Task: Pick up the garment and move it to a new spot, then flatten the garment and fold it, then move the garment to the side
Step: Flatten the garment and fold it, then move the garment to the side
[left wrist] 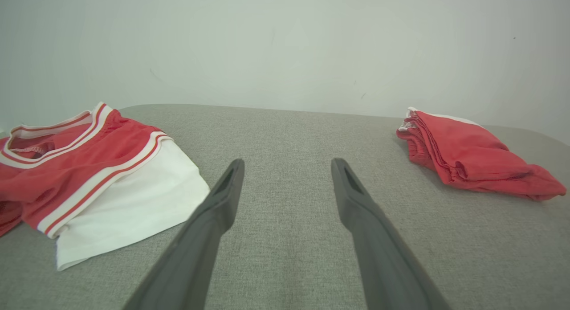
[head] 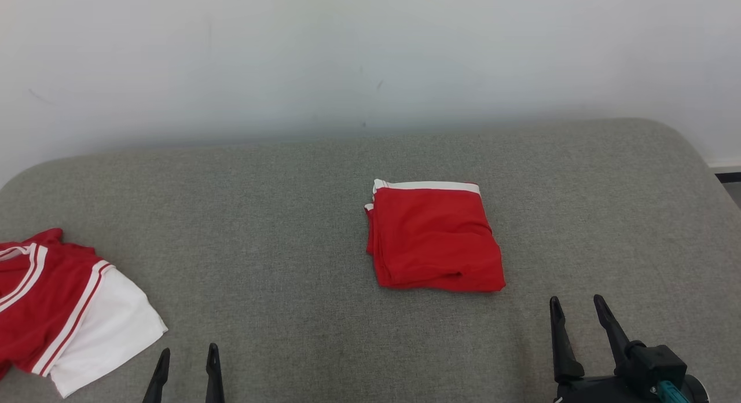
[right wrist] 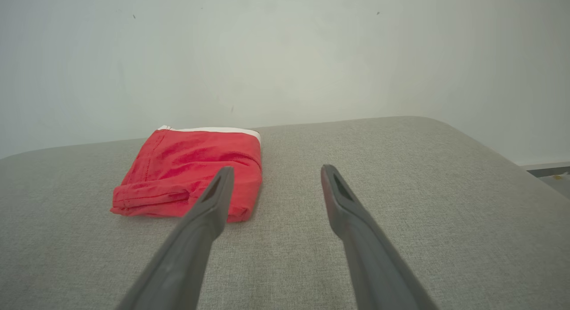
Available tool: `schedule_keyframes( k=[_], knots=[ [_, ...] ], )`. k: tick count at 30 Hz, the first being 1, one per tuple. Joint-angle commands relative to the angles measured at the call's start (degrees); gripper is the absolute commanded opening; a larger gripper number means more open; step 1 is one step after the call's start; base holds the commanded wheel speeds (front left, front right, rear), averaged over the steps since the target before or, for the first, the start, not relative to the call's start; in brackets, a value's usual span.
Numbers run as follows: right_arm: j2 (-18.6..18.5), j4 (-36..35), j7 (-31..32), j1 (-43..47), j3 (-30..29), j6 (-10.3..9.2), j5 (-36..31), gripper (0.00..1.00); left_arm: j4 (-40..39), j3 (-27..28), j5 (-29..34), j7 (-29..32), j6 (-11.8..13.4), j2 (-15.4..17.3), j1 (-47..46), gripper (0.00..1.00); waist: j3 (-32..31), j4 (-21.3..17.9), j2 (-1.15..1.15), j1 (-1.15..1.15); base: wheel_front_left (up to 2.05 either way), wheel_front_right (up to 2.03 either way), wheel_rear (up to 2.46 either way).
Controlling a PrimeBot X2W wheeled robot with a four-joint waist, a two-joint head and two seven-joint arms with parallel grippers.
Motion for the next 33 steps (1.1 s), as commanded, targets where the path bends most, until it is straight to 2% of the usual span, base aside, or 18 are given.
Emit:
schedule_keyframes(
  k=[1, 13, 17, 18, 22, 27, 30, 33],
  knots=[
    [0.2, -0.1, -0.1, -0.2, 0.1, -0.13, 0.0, 1.0, 0.1, 0.0, 0.4, -0.2, -0.2, 0.0, 0.3, 1.0, 0.1, 0.2, 0.0, 0.0, 0.0, 0.0, 0.0],
    [0.2, -0.8, 0.4, -0.1, -0.3, -0.13, 0.0, 1.0, -0.1, -0.4, 0.2, -0.2, 0.2, 0.0, 0.4, 1.0, 0.5, 0.7, 0.0, 0.0, 0.0, 0.0, 0.0],
    [0.2, -1.9, 3.3, -1.8, -0.1, -0.13, -0.1, 1.0, -0.3, -0.5, 0.2, -0.2, 0.2, 0.0, 0.0, 1.0, 1.4, 0.8, 0.0, 0.0, 0.0, 0.0, 0.0],
    [-0.5, -1.7, 8.8, -3.1, 1.4, -0.13, 1.2, 1.0, -0.5, -0.6, 0.2, -0.2, 0.3, 0.0, -0.4, 1.0, 2.1, 0.9, 0.0, 0.0, 0.0, 0.0, 0.0],
    [-4.3, -3.6, 23.6, -8.1, 2.8, -0.13, 2.2, 1.0, -0.9, -1.2, 0.3, -0.2, 0.3, 0.0, -1.3, 1.0, 4.0, 1.4, 0.0, 0.0, 0.0, 0.0, 0.0],
    [-6.4, -6.2, 42.6, -16.1, 0.4, -0.14, 3.5, 1.0, -1.3, -2.6, -0.3, -0.2, 0.3, 0.0, -2.7, 1.0, 7.0, 3.2, 0.0, 0.0, 0.0, 0.0, 0.0],
    [-6.8, -6.1, 51.0, -21.1, -1.2, -0.14, 4.0, 1.0, -1.6, -3.9, -0.7, -0.2, 0.3, 0.0, -3.9, 1.0, 9.2, 4.9, 0.0, 0.0, 0.0, 0.0, 0.0],
    [-6.7, -4.4, 56.7, -25.6, -2.9, -0.14, 3.0, 1.0, -1.9, -4.7, -1.1, -0.2, 0.4, 0.0, -5.3, 1.0, 11.7, 6.9, 0.0, 0.0, 0.0, 0.0, 0.0]
  ],
)
